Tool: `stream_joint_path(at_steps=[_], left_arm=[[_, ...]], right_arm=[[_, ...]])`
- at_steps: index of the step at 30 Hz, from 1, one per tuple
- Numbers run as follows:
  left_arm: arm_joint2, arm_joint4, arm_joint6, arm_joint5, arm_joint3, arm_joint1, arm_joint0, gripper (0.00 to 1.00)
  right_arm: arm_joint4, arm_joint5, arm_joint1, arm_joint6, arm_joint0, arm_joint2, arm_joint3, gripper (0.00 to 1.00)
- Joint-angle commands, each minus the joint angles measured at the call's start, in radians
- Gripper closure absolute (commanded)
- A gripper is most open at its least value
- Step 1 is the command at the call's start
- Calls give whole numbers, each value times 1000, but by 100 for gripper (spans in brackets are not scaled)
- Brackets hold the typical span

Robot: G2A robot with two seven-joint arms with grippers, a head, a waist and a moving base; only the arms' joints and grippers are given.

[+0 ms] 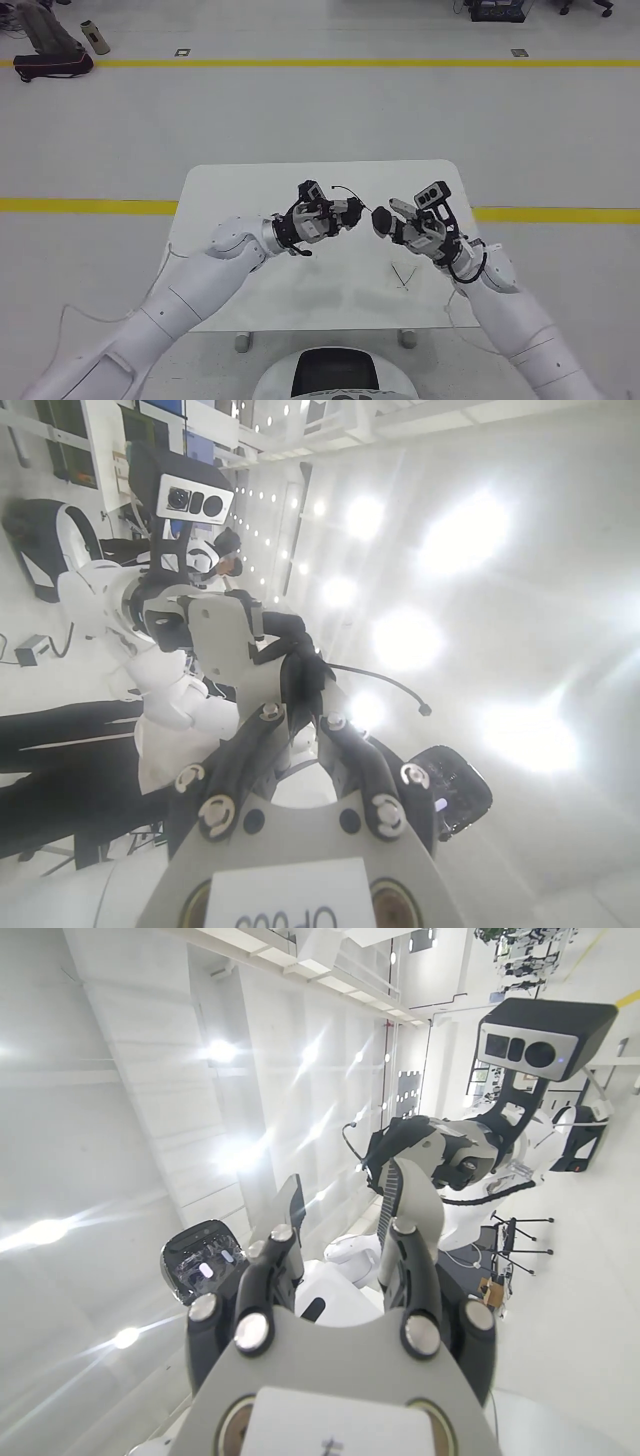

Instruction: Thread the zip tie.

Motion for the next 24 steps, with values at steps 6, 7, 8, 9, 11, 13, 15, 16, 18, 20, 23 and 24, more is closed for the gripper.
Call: stream_joint_path(at_steps=[6,7,8,9,11,13,15,16,18,20,23,24], left_arm=[[0,0,0,0,0,0,0,100],[0,0,0,0,0,0,0,100],[0,0,0,0,0,0,0,100],[0,0,0,0,0,0,0,100],[0,0,0,0,0,0,0,100],[0,0,0,0,0,0,0,100],[0,0,0,0,0,0,0,100],[0,0,0,0,0,0,0,100],[0,0,0,0,0,0,0,100],[0,0,0,0,0,0,0,100],[0,0,0,0,0,0,0,100],[0,0,0,0,0,0,0,100]], right_arm=[[-26,24,-10,13,30,-16,20,76],[-28,26,-12,13,34,-18,23,76],[-29,28,-14,14,40,-21,28,77],[-31,29,-15,15,44,-23,32,78],[-33,29,-19,16,52,-27,39,80],[-36,29,-22,17,58,-30,45,81],[-38,29,-25,19,64,-33,52,83],[-39,29,-27,20,67,-34,54,83],[-41,30,-30,22,72,-36,59,84],[-43,32,-32,23,77,-37,62,85],[-48,33,-36,24,84,-39,67,86],[-50,33,-37,25,86,-39,69,85]])
